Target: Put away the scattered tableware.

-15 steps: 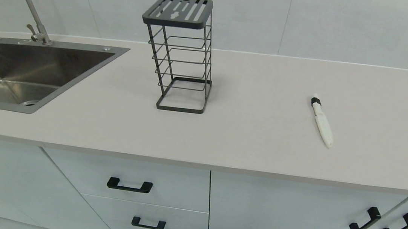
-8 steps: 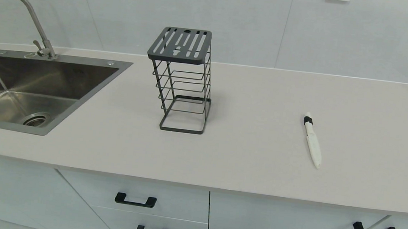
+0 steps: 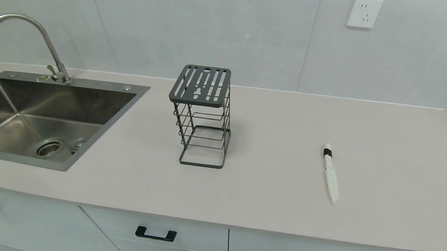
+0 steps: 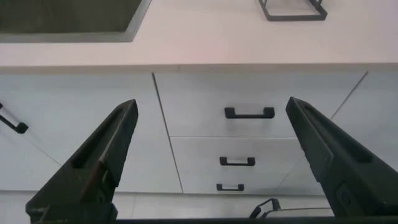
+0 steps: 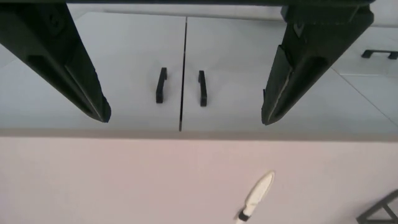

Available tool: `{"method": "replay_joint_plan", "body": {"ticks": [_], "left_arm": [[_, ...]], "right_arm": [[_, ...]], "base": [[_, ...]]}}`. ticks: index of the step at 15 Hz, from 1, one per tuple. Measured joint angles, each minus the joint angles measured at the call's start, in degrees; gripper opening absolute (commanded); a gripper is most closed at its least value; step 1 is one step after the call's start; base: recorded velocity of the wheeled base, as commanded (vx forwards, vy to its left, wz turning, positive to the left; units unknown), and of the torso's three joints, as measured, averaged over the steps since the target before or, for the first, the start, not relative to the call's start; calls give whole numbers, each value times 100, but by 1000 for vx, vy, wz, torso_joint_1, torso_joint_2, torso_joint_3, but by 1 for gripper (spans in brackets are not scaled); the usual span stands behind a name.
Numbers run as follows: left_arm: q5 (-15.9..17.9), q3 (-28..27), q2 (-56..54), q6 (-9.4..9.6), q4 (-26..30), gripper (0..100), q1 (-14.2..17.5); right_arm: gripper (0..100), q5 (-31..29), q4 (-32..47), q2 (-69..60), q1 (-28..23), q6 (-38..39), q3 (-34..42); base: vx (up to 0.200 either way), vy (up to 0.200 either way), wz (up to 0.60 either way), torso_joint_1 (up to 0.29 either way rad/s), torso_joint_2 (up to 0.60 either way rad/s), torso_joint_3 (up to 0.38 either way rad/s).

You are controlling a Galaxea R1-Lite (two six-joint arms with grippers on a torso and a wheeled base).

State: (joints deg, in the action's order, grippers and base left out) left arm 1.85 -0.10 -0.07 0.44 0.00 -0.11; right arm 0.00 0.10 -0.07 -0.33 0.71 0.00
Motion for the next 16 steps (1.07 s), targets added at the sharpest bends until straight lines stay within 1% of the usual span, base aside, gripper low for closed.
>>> {"method": "replay_joint_plan", "body": {"ticks": [4,7,9,10,16], "left_arm": [[-13,0,0,-1,7,100,1],[-63,0,0,-17,11,100,1],[-63,0,0,-20,7,100,0],[-63,0,0,-51,7,100,1],[-62,2,0,-76,10,100,0]], "right_arm": [[100,0,0,0,-2,-11,0],[100,0,-2,0,-2,-22,0],[100,0,0,0,0,-17,0],[100,0,-2,0,-2,-6,0],[100,0,-2,0,-2,-27,0]], "base": [[0,0,0,311,-600,-292],[0,0,0,224,-439,-216],[0,0,-600,51,-88,-44],[0,0,-600,27,-27,-12],[0,0,0,0,0,0]]}}
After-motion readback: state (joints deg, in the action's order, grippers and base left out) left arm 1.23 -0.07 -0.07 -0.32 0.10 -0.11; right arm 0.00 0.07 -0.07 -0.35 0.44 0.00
